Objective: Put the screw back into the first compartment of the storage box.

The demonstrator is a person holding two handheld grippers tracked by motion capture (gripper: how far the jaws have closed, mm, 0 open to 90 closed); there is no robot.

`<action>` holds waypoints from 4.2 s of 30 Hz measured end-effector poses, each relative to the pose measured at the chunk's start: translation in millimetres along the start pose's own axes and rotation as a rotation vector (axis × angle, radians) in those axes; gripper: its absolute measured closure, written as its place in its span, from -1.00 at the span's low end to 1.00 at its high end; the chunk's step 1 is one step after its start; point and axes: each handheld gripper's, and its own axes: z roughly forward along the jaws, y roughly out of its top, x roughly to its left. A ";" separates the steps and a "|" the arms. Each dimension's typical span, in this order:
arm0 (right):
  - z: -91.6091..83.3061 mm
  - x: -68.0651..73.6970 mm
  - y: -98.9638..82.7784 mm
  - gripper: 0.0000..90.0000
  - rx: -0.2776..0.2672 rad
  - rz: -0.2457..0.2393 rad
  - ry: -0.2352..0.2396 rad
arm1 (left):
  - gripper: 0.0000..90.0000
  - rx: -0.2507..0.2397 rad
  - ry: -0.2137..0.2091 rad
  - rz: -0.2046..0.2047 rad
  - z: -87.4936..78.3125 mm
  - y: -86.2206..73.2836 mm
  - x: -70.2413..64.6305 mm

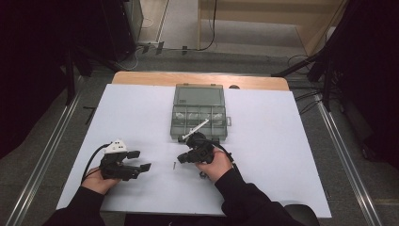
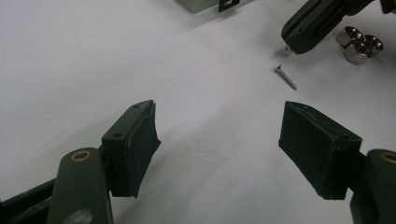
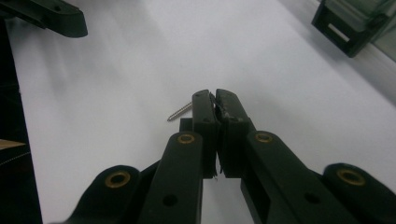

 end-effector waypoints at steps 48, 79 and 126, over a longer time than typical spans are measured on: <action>-31.6 -22.0 39.9 0.97 -0.036 0.017 0.065 | -0.40 -0.008 -0.040 0.030 2.4 -0.6 -8.3; -41.0 -41.7 81.9 0.98 -0.076 0.062 0.021 | -0.39 -0.012 -0.031 0.026 2.0 -1.4 -5.4; -19.5 -95.5 121.5 0.96 -0.100 0.201 -0.076 | -0.39 -0.007 -0.035 0.032 2.7 -1.5 -6.0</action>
